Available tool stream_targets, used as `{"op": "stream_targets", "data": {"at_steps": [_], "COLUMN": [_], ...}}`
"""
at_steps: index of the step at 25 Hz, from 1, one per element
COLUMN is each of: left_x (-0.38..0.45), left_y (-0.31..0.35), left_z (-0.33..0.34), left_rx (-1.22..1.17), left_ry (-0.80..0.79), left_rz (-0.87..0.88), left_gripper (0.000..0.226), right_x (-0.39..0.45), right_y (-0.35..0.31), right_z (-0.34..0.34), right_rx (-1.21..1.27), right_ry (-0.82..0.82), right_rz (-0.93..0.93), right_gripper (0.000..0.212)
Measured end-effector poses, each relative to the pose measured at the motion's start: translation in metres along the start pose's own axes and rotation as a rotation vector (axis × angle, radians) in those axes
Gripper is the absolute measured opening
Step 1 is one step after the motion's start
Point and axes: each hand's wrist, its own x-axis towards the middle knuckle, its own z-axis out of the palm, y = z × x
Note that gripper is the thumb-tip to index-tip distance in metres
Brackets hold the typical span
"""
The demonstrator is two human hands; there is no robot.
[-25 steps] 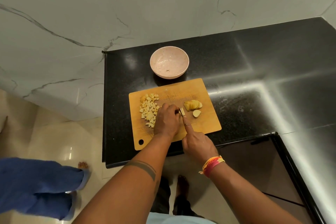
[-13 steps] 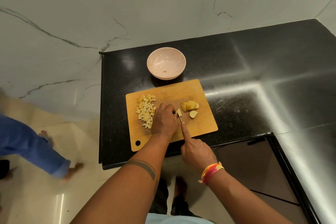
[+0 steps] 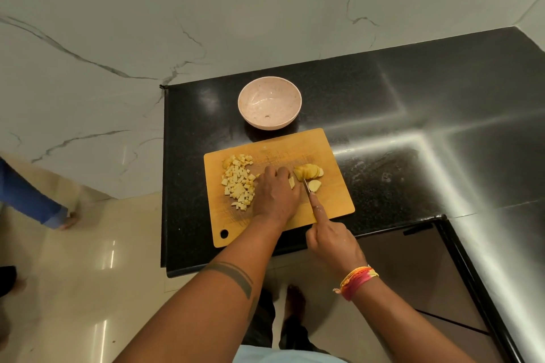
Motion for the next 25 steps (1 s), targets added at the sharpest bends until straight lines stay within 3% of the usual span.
{"op": "stream_targets", "data": {"at_steps": [7,18,25], "left_x": [0.009,0.004,0.003], "left_y": [-0.017,-0.024,-0.024], "left_z": [-0.015,-0.015,-0.017], "left_rx": [0.046,-0.051,-0.05], "left_ry": [-0.099,-0.078,-0.102], "left_rz": [0.172,0.077,0.082], "left_gripper": [0.031,0.033,0.036], "right_x": [0.004,0.002,0.005], "right_y": [-0.004,-0.011,-0.014], "right_z": [0.003,0.009,0.009], "right_rx": [-0.013,-0.082,-0.026], "right_ry": [-0.016,-0.041,0.027], "right_rz": [-0.046,-0.032,-0.009], "right_gripper": [0.086,0.078,0.081]}}
